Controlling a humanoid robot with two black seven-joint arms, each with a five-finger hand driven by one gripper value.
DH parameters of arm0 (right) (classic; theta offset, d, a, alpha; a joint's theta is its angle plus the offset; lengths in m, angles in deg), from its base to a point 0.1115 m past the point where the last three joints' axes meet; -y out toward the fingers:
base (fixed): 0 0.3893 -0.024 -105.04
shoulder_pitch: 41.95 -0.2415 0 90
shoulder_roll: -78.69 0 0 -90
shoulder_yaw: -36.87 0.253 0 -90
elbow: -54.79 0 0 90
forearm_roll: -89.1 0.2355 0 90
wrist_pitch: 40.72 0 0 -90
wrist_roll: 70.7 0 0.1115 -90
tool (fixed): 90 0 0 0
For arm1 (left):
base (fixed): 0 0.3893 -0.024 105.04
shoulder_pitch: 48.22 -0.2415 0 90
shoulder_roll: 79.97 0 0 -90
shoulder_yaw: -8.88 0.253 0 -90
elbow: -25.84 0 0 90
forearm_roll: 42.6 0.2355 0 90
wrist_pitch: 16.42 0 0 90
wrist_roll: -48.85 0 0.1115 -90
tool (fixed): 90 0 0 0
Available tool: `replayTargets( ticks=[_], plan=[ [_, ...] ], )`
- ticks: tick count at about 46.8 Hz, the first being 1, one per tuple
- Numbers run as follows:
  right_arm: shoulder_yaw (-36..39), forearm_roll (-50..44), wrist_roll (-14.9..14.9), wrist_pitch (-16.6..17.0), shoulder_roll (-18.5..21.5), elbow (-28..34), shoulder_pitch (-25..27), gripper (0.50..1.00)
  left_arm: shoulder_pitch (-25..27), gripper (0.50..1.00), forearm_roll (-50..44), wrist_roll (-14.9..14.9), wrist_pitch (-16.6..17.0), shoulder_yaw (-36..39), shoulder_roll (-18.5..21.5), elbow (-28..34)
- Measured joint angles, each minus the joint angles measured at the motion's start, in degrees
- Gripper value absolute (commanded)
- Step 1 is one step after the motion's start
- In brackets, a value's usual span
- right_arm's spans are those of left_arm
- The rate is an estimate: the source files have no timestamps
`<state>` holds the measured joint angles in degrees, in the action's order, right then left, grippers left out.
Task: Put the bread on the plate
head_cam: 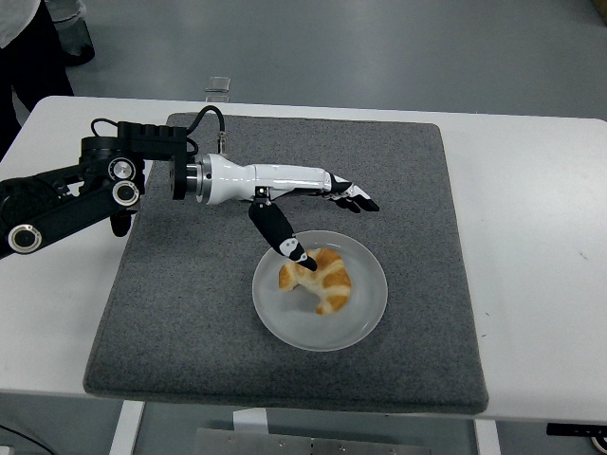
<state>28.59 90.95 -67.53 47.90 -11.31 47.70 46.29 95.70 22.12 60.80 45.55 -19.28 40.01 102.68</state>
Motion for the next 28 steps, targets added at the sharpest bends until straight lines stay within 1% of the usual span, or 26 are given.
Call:
replayTargets(
  ticks=[3, 11, 18, 28],
  plan=[
    [0.01, 0.00, 0.00, 0.01, 0.00, -0.01, 0.00, 0.930, 0.00, 0.992, -3.00, 0.00, -0.01, -0.84, 0.47, -0.81],
    [0.01, 0.00, 0.00, 0.05, 0.00, 0.00, 0.00, 0.930, 0.10, 0.994, -14.34, -0.01, -0.01, -2.48, 0.71, -5.33],
    [0.00, 0.00, 0.00, 0.05, 0.00, 0.01, 0.01, 0.930, 0.13, 0.994, -20.74, -0.03, 0.00, -2.82, 1.50, -8.29],
    [0.01, 0.00, -0.01, 0.02, 0.00, 0.00, 0.00, 0.930, 0.13, 0.994, -33.00, -0.02, 0.09, -5.44, 3.00, -11.16]
  ],
)
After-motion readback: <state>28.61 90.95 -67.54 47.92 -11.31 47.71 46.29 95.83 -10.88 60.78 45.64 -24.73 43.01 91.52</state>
